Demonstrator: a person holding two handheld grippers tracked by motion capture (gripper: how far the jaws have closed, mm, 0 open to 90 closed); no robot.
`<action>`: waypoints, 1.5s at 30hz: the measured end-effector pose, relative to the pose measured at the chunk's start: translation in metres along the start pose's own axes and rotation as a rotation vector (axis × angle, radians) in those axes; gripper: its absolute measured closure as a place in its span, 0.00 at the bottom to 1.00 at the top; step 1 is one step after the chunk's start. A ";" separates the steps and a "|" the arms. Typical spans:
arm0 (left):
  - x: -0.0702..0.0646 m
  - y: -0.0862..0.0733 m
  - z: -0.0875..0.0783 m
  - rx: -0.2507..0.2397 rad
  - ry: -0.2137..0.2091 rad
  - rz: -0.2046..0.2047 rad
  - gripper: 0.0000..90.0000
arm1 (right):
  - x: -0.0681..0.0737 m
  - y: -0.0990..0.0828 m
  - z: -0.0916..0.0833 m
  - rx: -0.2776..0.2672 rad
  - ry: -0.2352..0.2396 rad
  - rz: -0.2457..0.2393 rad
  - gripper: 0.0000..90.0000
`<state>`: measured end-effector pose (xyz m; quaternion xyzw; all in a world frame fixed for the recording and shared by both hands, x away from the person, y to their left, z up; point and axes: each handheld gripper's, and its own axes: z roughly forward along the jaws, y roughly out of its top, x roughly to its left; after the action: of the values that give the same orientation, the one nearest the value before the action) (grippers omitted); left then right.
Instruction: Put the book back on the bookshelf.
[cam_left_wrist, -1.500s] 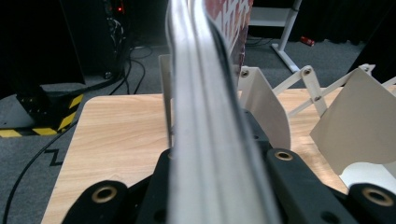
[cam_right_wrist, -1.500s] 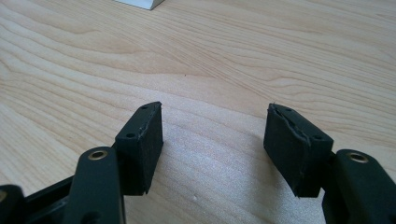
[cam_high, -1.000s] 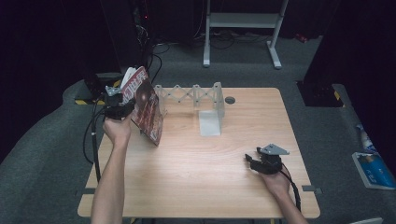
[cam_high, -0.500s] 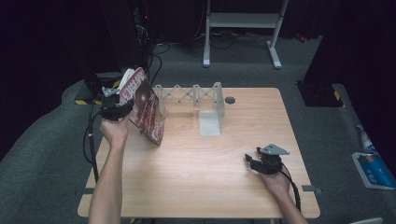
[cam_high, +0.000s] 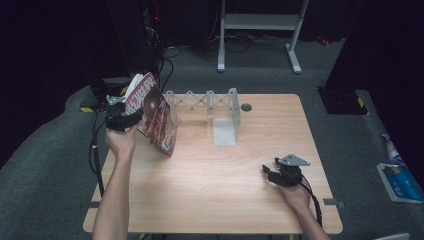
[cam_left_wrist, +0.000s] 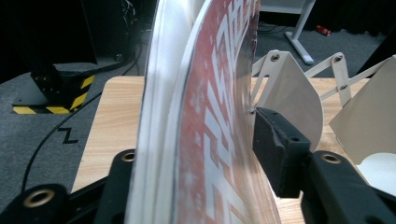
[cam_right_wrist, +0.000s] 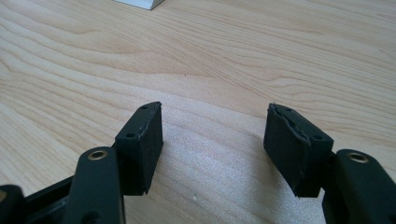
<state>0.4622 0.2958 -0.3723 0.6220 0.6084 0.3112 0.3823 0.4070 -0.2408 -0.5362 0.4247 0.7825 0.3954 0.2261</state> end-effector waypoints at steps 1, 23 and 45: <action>0.000 0.000 -0.001 -0.002 -0.001 0.002 0.55 | 0.000 0.000 0.000 0.000 0.000 -0.001 0.42; -0.001 -0.008 -0.019 -0.034 -0.023 0.012 0.44 | 0.000 0.000 0.000 0.000 0.000 -0.001 0.42; -0.001 -0.016 -0.039 -0.059 -0.030 0.020 0.41 | 0.000 0.000 0.000 0.000 0.001 -0.001 0.42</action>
<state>0.4204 0.2979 -0.3662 0.6209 0.5869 0.3235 0.4066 0.4073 -0.2410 -0.5362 0.4241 0.7827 0.3957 0.2257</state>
